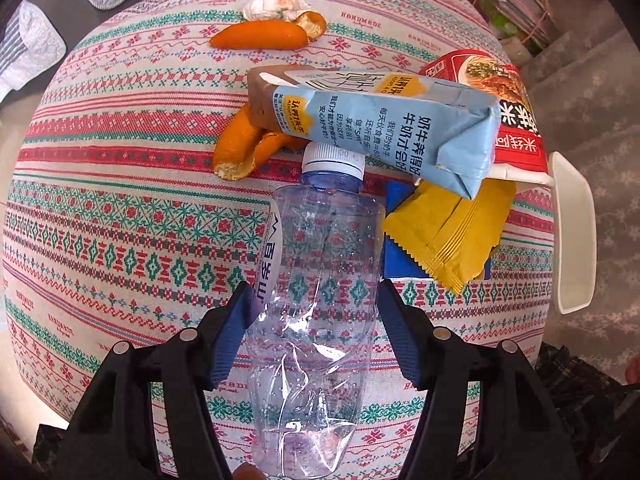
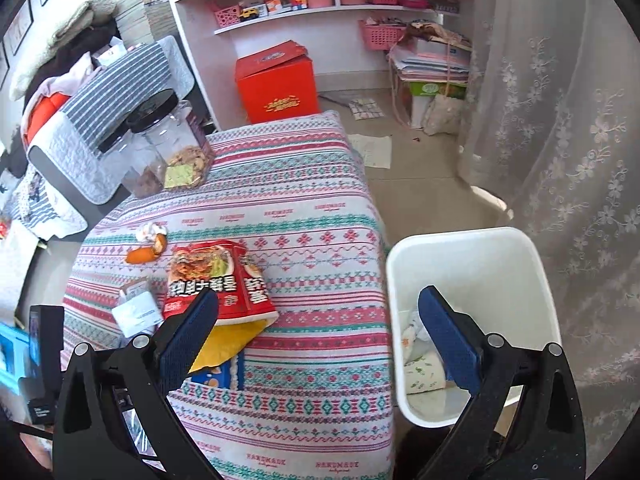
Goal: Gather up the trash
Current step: 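Grasp the plastic water bottle with the left gripper, then grasp the milk carton with the right gripper while the left gripper holds the bottle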
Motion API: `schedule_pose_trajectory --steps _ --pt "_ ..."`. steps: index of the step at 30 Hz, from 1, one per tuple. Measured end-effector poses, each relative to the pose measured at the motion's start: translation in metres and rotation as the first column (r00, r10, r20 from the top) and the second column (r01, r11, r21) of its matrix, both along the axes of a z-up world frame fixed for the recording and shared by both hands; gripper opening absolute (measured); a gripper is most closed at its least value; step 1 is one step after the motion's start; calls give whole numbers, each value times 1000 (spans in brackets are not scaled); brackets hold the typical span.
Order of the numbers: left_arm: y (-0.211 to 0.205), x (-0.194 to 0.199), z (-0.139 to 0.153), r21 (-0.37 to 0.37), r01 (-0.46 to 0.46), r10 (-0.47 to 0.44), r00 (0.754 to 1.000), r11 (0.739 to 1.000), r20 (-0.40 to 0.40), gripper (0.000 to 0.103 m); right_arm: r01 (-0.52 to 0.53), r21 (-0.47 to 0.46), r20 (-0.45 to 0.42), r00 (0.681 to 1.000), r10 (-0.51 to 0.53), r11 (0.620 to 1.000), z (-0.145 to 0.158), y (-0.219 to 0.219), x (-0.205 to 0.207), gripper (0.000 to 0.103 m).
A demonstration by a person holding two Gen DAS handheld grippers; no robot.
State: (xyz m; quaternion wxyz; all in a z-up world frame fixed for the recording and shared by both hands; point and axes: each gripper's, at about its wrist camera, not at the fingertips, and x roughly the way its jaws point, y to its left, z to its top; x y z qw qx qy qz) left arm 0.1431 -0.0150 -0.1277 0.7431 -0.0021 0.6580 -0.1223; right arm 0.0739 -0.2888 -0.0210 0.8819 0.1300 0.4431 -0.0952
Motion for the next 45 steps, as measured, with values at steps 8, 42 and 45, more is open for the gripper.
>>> schedule_pose_trajectory --steps 8,42,45 --pt "56 -19 32 -135 -78 84 995 988 43 63 -227 61 -19 973 229 972 -8 41 22 96" --pt "166 0 87 -334 -302 366 919 893 148 63 -664 105 -610 545 575 741 -101 233 157 56" --pt "164 0 87 -330 -309 372 916 892 149 63 -658 98 -586 568 578 746 -99 231 153 55"
